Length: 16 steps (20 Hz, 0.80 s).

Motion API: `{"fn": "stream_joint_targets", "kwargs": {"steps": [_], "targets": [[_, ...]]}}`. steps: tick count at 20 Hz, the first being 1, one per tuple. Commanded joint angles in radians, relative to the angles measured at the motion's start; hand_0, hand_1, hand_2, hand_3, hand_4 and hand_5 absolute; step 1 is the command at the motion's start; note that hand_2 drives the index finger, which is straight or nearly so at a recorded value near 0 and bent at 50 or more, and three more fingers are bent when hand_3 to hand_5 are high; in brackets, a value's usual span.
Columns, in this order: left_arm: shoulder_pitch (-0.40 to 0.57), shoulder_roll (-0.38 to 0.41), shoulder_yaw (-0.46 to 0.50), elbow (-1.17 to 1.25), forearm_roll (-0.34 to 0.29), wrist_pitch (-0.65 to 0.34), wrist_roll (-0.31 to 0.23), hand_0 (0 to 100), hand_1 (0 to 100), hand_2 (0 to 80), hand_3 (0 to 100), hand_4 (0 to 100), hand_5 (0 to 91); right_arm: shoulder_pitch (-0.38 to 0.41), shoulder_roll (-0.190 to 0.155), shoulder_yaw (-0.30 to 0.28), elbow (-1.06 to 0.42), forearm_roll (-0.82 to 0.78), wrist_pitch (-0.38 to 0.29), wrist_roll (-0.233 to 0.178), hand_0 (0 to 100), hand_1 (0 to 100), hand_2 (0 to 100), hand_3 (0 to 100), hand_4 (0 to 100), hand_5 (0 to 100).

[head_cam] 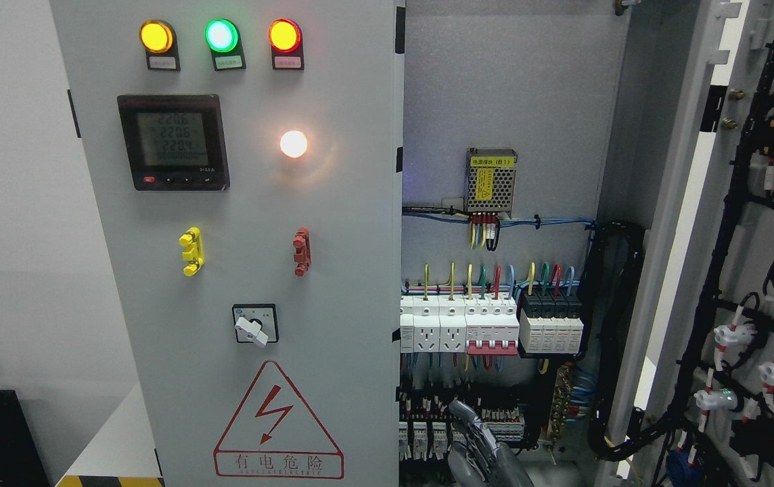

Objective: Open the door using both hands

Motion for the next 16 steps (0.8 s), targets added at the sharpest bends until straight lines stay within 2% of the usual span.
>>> {"fn": "stream_joint_targets", "kwargs": {"steps": [1, 16], "targets": [[0.0, 0.0, 0.0, 0.0, 0.0, 0.002, 0.002, 12, 39, 0.0, 0, 0, 0.0, -0.049, 0.014, 0.022, 0.075, -0.001, 0.003, 0.006, 12, 39, 0, 0, 0, 0], [0.0, 0.0, 0.0, 0.0, 0.0, 0.0, 0.001, 12, 39, 0.0, 0, 0, 0.0, -0.147, 0.012, 0.067, 0.19, -0.001, -0.001, 0.009, 12, 39, 0, 0, 0, 0]]}}
